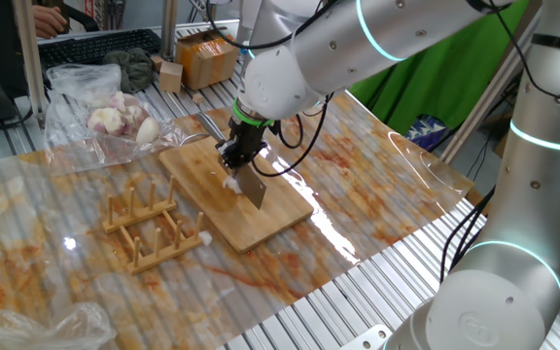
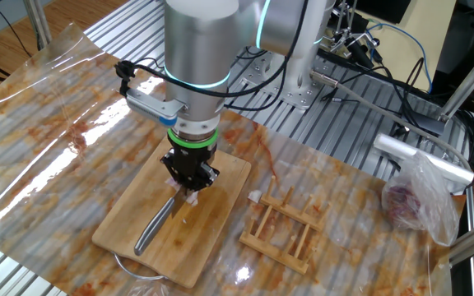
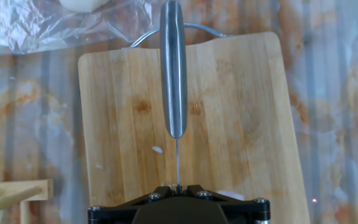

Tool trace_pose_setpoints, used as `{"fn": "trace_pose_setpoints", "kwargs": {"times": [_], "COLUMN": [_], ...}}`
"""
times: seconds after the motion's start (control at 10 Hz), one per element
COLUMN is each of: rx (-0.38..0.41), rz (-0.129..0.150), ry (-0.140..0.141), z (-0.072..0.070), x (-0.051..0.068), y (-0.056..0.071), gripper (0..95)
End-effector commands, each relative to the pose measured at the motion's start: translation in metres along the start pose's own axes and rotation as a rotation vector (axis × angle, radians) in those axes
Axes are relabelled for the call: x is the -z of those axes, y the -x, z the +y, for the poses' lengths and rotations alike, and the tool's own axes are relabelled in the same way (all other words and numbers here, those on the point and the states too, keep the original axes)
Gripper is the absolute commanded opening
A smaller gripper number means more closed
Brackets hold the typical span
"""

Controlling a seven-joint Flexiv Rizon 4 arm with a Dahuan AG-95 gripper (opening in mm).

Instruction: Chop the onions

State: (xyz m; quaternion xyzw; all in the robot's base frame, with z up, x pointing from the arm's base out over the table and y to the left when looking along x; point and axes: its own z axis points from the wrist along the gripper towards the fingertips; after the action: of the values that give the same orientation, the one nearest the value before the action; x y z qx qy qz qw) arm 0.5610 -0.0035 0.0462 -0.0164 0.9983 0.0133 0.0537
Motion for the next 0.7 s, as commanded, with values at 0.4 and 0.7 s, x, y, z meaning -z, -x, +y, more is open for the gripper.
{"fn": "trace_pose_setpoints", "kwargs": {"times": [0.4, 0.7], "rx": [-0.011, -0.008], "rz": [-0.011, 0.001], "ry": [-0.001, -0.016], "z": [0.002, 0.003], "x": [-0.009, -0.002], "y": [0.002, 0.003], "gripper": [0.0, 0.0]}}
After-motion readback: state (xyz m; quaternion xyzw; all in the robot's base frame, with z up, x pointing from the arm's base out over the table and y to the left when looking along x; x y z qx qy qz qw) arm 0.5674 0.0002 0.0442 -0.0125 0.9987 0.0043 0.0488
